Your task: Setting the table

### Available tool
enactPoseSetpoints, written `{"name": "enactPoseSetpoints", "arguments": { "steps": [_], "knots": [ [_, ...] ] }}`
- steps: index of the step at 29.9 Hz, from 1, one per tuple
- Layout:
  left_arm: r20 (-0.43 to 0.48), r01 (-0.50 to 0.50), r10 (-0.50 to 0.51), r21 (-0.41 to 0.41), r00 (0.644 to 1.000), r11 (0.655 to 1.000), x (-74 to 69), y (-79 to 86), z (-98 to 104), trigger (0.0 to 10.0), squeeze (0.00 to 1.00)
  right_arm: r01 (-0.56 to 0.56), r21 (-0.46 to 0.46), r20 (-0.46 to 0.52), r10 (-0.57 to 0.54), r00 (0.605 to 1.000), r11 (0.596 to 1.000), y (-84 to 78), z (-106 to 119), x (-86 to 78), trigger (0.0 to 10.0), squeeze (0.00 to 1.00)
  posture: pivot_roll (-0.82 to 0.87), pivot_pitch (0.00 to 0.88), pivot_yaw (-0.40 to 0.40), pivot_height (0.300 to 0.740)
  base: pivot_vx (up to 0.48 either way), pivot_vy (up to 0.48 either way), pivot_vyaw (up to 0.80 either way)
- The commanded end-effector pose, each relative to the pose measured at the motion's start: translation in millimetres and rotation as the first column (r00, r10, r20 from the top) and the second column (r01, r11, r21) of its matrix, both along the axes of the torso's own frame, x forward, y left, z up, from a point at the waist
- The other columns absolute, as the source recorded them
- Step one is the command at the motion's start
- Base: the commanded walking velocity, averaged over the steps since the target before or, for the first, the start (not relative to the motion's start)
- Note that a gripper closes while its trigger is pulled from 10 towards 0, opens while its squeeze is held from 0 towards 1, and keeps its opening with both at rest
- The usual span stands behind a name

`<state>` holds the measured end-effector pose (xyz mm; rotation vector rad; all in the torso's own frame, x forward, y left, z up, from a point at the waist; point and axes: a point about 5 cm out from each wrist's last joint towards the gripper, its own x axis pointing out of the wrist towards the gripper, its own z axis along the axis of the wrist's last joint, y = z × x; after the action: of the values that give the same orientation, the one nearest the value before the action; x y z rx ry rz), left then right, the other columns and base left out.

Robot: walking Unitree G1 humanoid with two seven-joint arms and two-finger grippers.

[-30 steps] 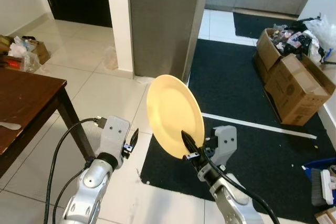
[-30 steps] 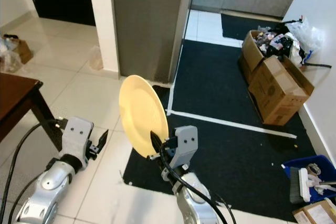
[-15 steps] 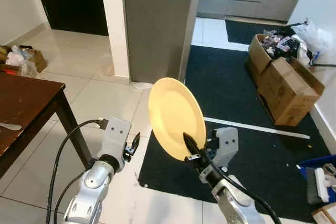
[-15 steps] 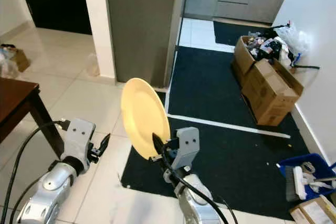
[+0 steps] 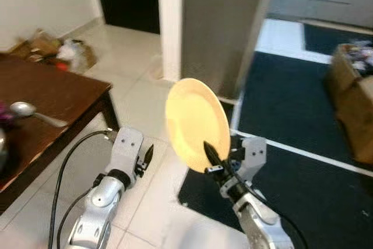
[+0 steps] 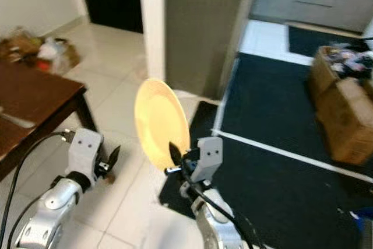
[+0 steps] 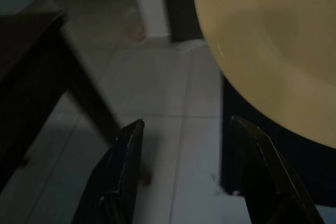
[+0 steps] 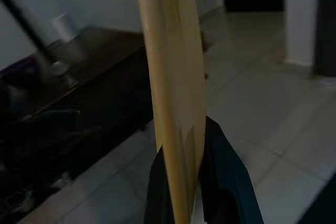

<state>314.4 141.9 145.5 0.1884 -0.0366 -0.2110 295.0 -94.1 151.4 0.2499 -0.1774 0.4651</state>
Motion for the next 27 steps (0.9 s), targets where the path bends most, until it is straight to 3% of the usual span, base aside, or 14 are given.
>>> {"name": "enactPoseSetpoints", "arguments": {
  "steps": [1, 27],
  "knots": [
    [-0.027, 0.004, -0.004, 0.001, 1.000, 1.000, -1.6, -0.6, -5.0, 10.0, 0.00, 0.006, 0.008, -0.013, -0.006, 1.000, 1.000, -3.0, -2.9, -2.1, 10.0, 0.00, 0.06, 0.131, 0.052, 0.740, 0.000, 0.000, 0.78],
    [-0.032, 0.002, -0.002, 0.005, 0.999, 1.000, -0.5, 0.5, -4.3, 10.0, 0.00, 0.006, -0.003, -0.014, -0.006, 1.000, 1.000, -3.1, -4.1, -2.7, 10.0, 0.00, 0.06, 0.128, 0.056, 0.740, 0.000, 0.000, 0.78]
  ]
}}
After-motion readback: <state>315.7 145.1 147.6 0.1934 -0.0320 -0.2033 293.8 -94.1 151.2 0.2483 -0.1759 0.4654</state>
